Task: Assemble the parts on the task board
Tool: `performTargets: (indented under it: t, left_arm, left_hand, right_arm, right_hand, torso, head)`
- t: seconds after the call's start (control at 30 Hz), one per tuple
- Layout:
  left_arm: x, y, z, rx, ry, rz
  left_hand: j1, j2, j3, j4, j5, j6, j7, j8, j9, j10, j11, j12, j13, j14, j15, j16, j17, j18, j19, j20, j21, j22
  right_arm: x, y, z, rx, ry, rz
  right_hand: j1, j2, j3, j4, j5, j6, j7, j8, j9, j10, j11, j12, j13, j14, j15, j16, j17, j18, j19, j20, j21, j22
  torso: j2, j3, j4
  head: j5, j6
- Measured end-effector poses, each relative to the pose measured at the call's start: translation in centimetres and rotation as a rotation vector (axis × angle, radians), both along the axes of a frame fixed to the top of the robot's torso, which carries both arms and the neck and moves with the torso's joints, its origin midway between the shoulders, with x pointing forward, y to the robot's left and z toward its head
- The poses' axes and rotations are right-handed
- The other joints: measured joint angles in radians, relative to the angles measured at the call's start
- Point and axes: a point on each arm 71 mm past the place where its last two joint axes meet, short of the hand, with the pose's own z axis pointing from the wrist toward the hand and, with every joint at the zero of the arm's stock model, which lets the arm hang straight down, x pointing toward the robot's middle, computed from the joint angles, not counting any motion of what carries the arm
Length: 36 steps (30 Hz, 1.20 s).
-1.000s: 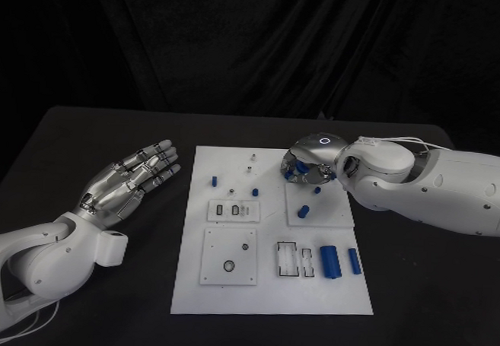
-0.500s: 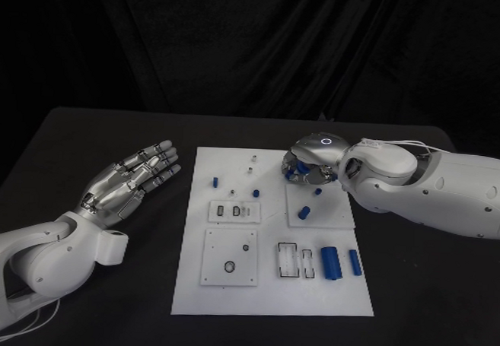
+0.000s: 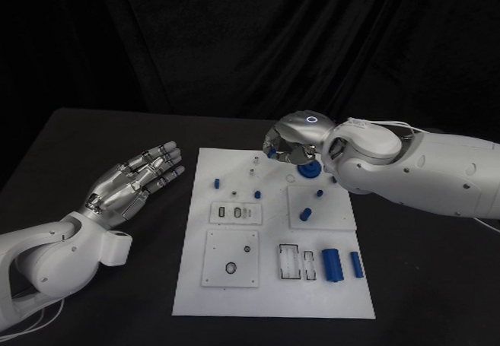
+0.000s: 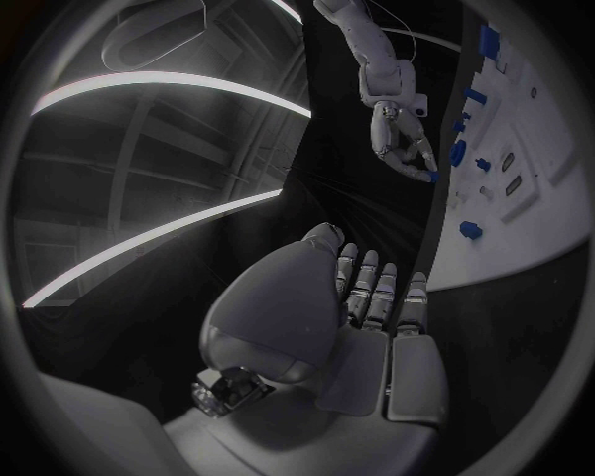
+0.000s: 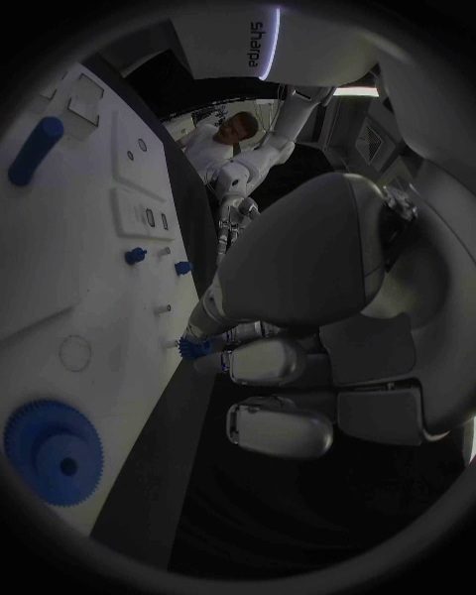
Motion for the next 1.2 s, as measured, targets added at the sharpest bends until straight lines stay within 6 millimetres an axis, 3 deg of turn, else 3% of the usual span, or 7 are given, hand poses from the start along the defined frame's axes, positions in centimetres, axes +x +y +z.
performTargets:
  t: [0.1,0.3,0.5,0.63,0.97,1.2]
  left_arm:
    - [0.0,-0.2,0.0,-0.002,0.0,-0.004]
    - [-0.1,-0.4,0.0,-0.004,0.001,-0.009]
    - [-0.1,-0.4,0.1,-0.004,0.001,-0.008]
    - [-0.1,-0.4,0.1,-0.004,0.001,-0.008]
    - [-0.1,-0.5,0.1,-0.005,0.001,-0.01]
    - [-0.1,-0.5,0.0,-0.004,0.0,-0.01]
  left_hand:
    - [0.0,0.0,0.0,0.0,0.0,0.0,0.0,0.0,0.0,-0.001,-0.001,0.0,0.0,-0.001,-0.001,-0.004,-0.001,0.0,-0.002,-0.002,-0.001,0.0]
    - [-0.013,-0.013,0.018,-0.001,0.0,-0.004,0.004,0.0,0.0,-0.011,-0.011,-0.008,0.0,-0.041,-0.016,-0.017,-0.011,0.0,-0.025,-0.025,-0.016,-0.005]
    - [-0.013,-0.013,0.018,-0.001,0.0,-0.007,0.007,0.0,0.0,-0.011,-0.011,-0.008,0.0,-0.041,-0.016,-0.017,-0.011,0.0,-0.025,-0.025,-0.016,-0.005]
    - [-0.013,-0.013,0.018,-0.001,0.0,-0.007,0.007,0.0,0.0,-0.011,-0.011,-0.008,-0.001,-0.041,-0.016,-0.017,-0.011,0.0,-0.025,-0.025,-0.016,-0.005]
    - [-0.013,-0.013,0.018,-0.001,0.0,-0.007,0.007,0.0,0.0,-0.011,-0.011,-0.008,-0.001,-0.041,-0.016,-0.017,-0.011,0.0,-0.025,-0.025,-0.016,-0.005]
    - [-0.013,-0.013,0.018,-0.001,0.0,-0.007,0.007,0.0,0.0,-0.011,-0.011,-0.008,-0.001,-0.041,-0.016,-0.017,-0.011,0.0,-0.025,-0.025,-0.016,-0.005]
  right_arm:
    - [0.8,1.0,0.1,0.007,0.006,0.003]
    - [2.1,2.3,-0.3,0.014,0.021,-0.001]
    - [2.5,3.0,-0.8,0.017,0.037,0.004]
    - [2.6,3.2,-1.0,0.015,0.043,0.007]
    - [2.6,3.1,-1.2,-0.01,0.032,0.013]
    - [2.5,3.0,-1.3,-0.021,0.025,0.015]
  right_hand:
    - [0.0,0.0,0.001,-0.001,0.0,0.0,0.0,0.0,0.0,0.004,0.003,-0.002,0.0,0.0,0.0,0.0,0.0,-0.016,0.0,0.0,0.0,0.001]
    - [0.0,0.0,0.001,-0.001,-0.003,-0.005,0.005,0.0,0.003,0.008,0.005,-0.008,0.0,0.0,0.0,0.0,0.002,-0.016,0.0,0.0,0.0,0.003]
    - [0.0,0.0,0.002,-0.001,-0.004,-0.009,0.009,-0.008,0.005,0.009,0.005,-0.019,0.0,0.003,0.003,0.0,0.003,-0.016,0.004,0.004,0.0,0.005]
    - [0.005,-0.006,0.011,-0.002,-0.004,-0.018,0.018,-0.021,0.007,0.016,-0.001,-0.037,-0.001,0.003,0.003,0.0,0.003,-0.016,0.004,0.004,0.0,0.005]
    - [0.005,-0.006,0.015,-0.001,0.002,-0.022,0.014,-0.021,0.009,0.016,-0.001,-0.045,-0.002,0.003,0.003,0.0,0.003,-0.016,0.004,0.004,0.0,0.008]
    - [0.0,-0.01,0.015,-0.001,0.002,-0.022,0.014,-0.021,0.011,0.016,-0.001,-0.046,-0.001,0.003,0.003,0.0,0.006,-0.016,0.007,0.007,0.0,0.011]
  torso:
    - [0.0,-0.0004,0.0003]
    - [0.0,-0.0004,0.0013]
    - [0.002,-0.0009,0.0023]
    - [0.004,0.0003,0.0024]
    - [0.007,0.0006,0.0058]
    - [0.008,-0.0002,0.0054]
  head:
    - [0.0,0.0]
    - [0.004,-0.005]
    - [0.005,-0.007]
    - [0.003,-0.009]
    - [-0.008,-0.011]
    - [-0.006,-0.009]
